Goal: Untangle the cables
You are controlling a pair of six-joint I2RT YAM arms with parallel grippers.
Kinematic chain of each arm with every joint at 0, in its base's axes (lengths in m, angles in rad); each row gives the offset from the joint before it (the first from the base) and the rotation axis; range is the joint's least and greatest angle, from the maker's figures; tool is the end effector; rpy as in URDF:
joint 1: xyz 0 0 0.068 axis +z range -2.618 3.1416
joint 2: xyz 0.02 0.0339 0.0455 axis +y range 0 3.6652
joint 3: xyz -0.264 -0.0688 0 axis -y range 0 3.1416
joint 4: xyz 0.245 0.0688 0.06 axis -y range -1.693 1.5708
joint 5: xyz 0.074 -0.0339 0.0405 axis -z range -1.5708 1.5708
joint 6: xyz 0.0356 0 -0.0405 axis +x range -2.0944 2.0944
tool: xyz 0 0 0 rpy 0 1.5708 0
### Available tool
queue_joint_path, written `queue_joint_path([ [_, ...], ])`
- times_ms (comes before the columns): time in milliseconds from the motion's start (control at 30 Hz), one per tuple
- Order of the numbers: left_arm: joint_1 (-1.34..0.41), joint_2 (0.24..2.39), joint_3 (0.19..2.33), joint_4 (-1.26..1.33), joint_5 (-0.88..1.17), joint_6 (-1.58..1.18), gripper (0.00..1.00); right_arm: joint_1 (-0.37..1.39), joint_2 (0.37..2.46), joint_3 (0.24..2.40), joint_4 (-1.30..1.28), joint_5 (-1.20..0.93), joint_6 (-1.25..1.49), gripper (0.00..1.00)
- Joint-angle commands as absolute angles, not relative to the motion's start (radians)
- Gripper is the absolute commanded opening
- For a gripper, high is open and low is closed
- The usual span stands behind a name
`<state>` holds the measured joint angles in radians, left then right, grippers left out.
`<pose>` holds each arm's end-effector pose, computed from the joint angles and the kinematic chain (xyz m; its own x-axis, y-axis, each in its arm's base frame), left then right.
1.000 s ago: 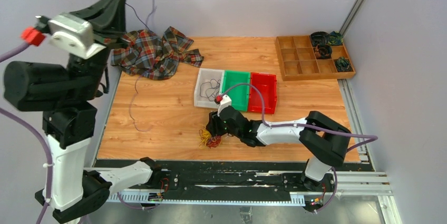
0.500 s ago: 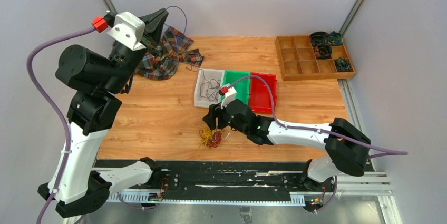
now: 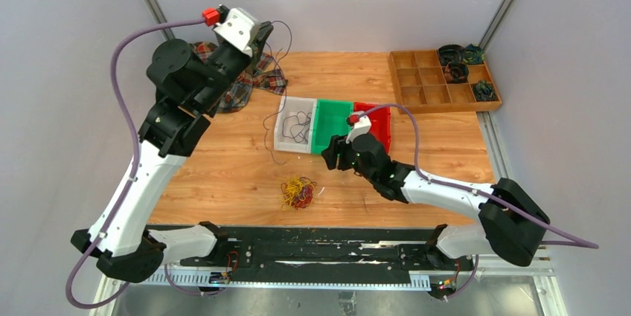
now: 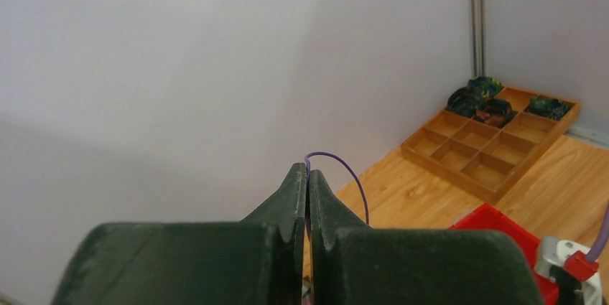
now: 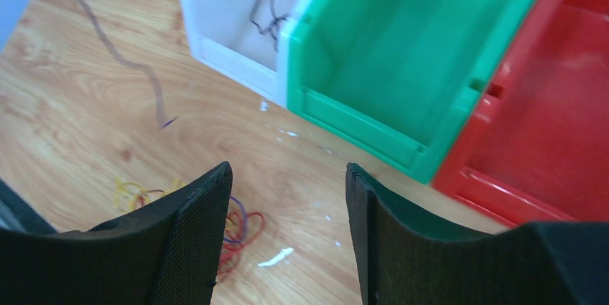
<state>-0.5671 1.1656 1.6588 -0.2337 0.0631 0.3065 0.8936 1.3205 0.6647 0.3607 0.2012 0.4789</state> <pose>0.1752 -0.1143 0.5531 0.3836 0.1127 -0.9166 0.4948 0.8129 0.3070 0.1870 0.2212 0.2358 -0.4584 0.1504 -0.8759 -0.4874 0.7816 0.3893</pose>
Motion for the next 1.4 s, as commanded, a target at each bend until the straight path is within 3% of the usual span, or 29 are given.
queue_joint_path([
  [0,-0.574,1.172,1.616,-0.159,0.04,0.368,0.0,0.857,1.261,0.601,0.367,0.225,0.482,0.59],
  [267,-0.574,1.203,1.577,-0.119,0.026,0.418,0.0,0.852,1.212,0.55,0.373,0.236,0.474,0.59],
  [933,-0.574,1.343,1.765,-0.087,0.032,0.476,0.0,0.825,1.16,0.475,0.374,0.253,0.489,0.58],
  [1367,-0.574,1.345,1.588,-0.081,0.024,0.549,0.0,0.818,1.161,0.453,0.4,0.253,0.496,0.58],
])
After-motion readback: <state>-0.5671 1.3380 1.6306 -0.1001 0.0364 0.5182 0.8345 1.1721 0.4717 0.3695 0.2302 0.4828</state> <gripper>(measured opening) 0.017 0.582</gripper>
